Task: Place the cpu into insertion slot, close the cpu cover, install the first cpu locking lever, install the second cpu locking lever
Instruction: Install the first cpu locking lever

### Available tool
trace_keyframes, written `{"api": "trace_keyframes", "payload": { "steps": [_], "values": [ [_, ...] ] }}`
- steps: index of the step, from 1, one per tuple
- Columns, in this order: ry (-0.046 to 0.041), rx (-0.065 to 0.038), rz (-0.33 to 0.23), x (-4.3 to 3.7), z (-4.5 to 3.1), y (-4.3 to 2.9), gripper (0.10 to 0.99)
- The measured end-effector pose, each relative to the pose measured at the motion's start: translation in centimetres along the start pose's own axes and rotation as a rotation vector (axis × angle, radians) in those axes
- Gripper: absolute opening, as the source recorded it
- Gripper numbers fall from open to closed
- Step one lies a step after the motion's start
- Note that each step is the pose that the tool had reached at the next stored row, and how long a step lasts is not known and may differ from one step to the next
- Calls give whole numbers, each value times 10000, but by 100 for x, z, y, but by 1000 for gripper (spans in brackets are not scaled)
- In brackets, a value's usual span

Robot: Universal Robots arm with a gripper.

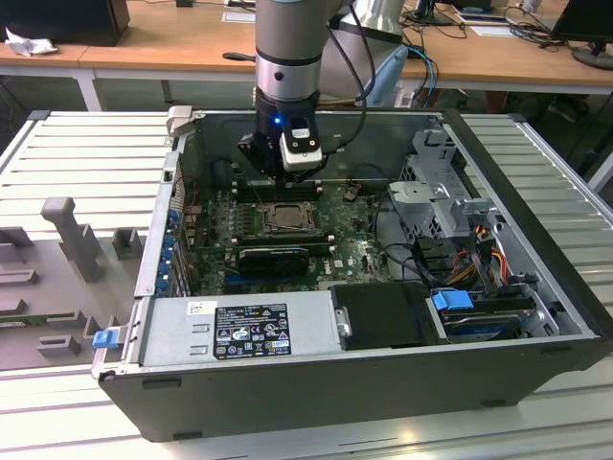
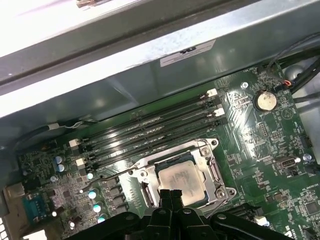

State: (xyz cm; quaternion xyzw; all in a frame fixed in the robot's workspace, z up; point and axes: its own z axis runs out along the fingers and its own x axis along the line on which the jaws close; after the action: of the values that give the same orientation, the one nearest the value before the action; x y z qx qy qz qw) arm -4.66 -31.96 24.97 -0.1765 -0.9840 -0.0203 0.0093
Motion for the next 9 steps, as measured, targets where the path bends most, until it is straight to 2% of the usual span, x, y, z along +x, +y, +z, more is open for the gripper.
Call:
{"api": "trace_keyframes", "payload": {
  "steps": [3, 9],
  "values": [
    [-11, -14, -75, 95, 1, -37, 106],
    [23, 9, -968, 98, 1, -39, 106]
  ]
}}
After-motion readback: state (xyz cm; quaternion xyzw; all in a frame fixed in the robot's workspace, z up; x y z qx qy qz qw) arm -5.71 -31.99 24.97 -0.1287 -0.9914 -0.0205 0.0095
